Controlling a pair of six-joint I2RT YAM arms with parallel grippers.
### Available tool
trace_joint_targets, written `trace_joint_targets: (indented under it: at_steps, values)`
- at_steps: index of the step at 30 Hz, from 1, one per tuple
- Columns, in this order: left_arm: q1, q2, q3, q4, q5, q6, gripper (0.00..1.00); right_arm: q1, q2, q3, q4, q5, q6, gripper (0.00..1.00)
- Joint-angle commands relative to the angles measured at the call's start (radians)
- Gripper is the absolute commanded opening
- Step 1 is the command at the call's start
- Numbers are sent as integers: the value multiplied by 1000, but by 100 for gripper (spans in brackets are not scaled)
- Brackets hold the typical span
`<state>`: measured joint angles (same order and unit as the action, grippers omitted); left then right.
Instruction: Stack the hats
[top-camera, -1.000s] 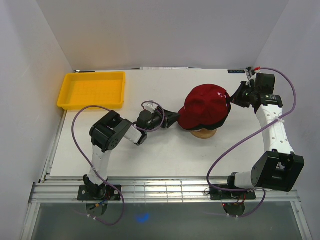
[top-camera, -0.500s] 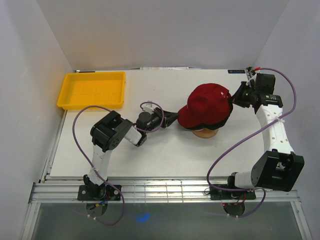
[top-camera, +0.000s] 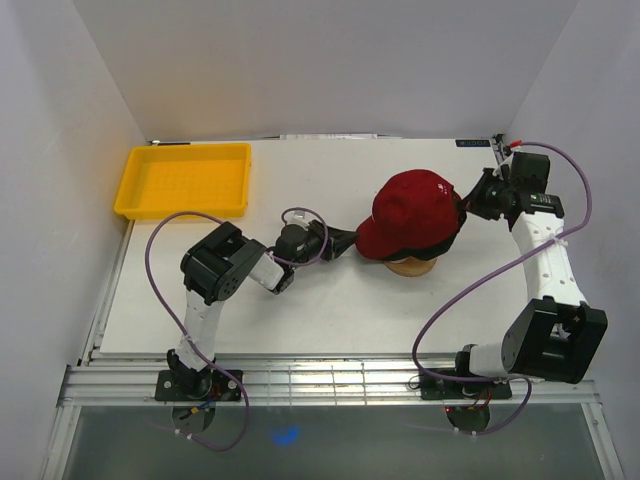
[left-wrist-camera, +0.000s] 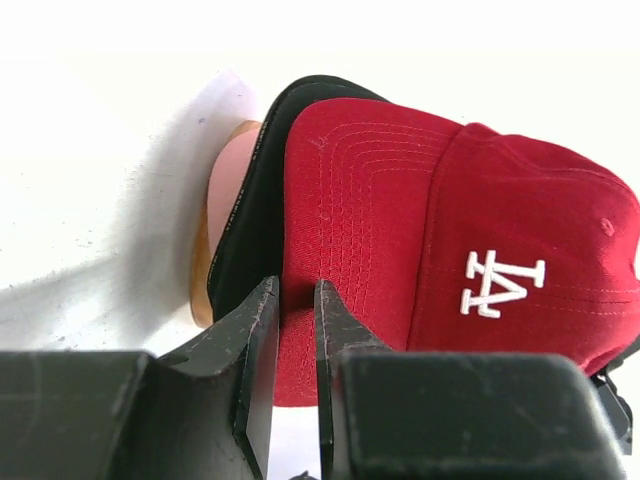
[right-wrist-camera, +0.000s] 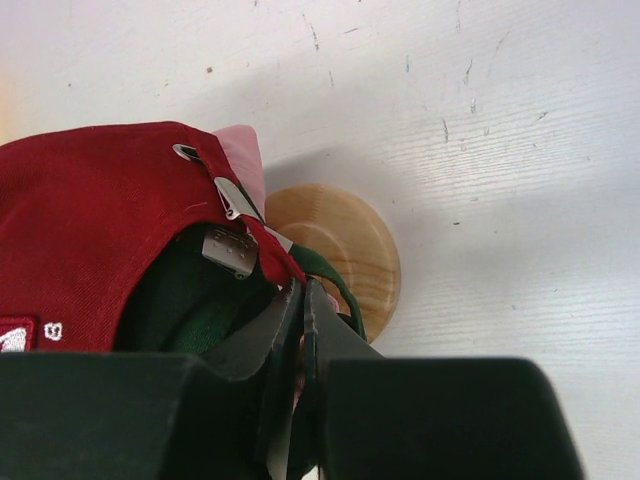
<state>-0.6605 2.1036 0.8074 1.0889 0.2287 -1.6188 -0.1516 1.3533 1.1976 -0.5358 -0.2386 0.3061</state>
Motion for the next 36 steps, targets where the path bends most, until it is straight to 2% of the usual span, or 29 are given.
trace_joint_targets:
  at_steps: [1, 16, 30, 36]
  values:
    - [-7, -19, 6, -201, 0, 62, 0, -19, 0, -18, 8, 36, -16, 9]
    - [-5, -99, 24, -279, -35, 155, 0, -36, 9, -70, 16, 76, 7, 8]
    - [10, -208, 12, -353, -38, 272, 0, -37, 58, -29, 166, -68, 48, 9]
    - [19, -321, -19, -448, -60, 324, 0, -36, 72, -40, 324, -177, 103, 14]
